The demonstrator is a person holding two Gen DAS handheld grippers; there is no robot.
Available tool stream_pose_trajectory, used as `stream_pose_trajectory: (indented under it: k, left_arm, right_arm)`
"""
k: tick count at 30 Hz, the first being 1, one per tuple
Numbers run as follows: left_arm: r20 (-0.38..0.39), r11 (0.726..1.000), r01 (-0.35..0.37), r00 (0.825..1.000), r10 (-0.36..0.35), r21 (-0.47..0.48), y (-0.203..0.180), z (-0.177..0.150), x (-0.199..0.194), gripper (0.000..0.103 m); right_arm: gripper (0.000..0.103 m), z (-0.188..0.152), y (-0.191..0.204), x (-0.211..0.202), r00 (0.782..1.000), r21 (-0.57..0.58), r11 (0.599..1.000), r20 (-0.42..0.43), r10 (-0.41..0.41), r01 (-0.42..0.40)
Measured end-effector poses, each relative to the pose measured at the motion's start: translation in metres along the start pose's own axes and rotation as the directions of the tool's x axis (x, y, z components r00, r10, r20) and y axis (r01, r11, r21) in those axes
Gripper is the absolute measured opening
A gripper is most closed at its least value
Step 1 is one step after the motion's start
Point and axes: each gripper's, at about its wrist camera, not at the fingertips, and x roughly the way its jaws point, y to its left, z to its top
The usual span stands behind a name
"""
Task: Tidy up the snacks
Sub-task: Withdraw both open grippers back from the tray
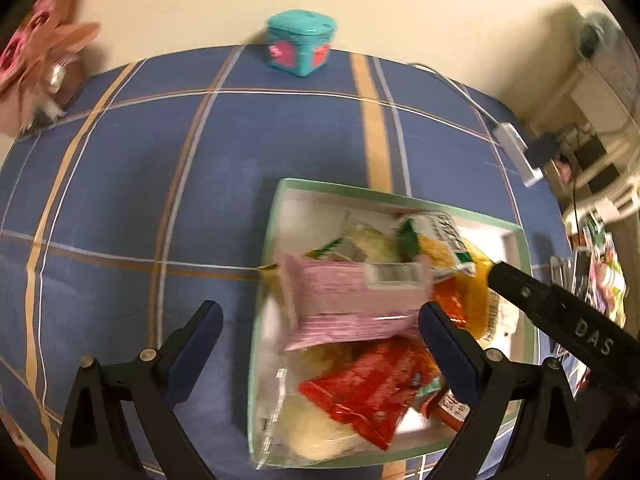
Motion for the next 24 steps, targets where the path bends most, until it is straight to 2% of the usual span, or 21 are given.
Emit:
stream_pose_trajectory:
  k: [4, 8, 14, 17, 19, 20, 21, 24]
  left_arm:
    - [0.022, 0.998, -0.024, 0.999, 0.025, -0.057, 0.019, 0.002, -0.006, 0.098]
    - [0.045, 0.990, -0.077, 0.996, 0.083, -0.118, 0.040, 0.004, -0.011, 0.098]
    - [0.039, 0.970, -0.144, 0.987, 0.154, -0.193, 0.071, 0.003, -0.012, 0.098]
    - [0.032, 0.962, -0.166, 0.984, 0.177, -0.219, 0.082, 0.001, -0.012, 0.103]
    - [0.027, 0.955, -0.184, 0.980, 0.195, -0.232, 0.087, 0.000, -0.011, 0.103]
    - [0.026, 0.953, -0.189, 0.979, 0.201, -0.237, 0.088, 0.000, -0.012, 0.103]
    - [0.026, 0.951, -0.193, 0.978, 0.205, -0.242, 0.090, 0.000, -0.012, 0.103]
    - [0.019, 0.948, -0.196, 0.978, 0.207, -0.251, 0.094, -0.001, -0.010, 0.103]
  right_arm:
    - [0.085, -0.001, 0.003, 0.001, 1.000, -0.011, 1.000, -0.004, -0.006, 0.006]
    - [0.085, -0.003, 0.009, 0.001, 1.000, -0.030, 0.999, -0.003, -0.018, 0.018]
    - [0.085, -0.008, 0.024, -0.002, 1.000, -0.071, 0.997, 0.002, -0.027, 0.027]
    - [0.085, -0.011, 0.032, -0.004, 1.000, -0.094, 0.995, 0.006, -0.024, 0.024]
    - [0.088, -0.012, 0.036, -0.005, 1.000, -0.109, 0.994, 0.012, -0.025, 0.026]
    - [0.100, -0.013, 0.039, -0.005, 1.000, -0.117, 0.993, 0.015, -0.022, 0.024]
    - [0.103, -0.014, 0.041, -0.006, 1.000, -0.123, 0.992, 0.020, -0.019, 0.021]
    - [0.103, -0.017, 0.047, -0.006, 1.000, -0.140, 0.990, 0.026, -0.016, 0.020]
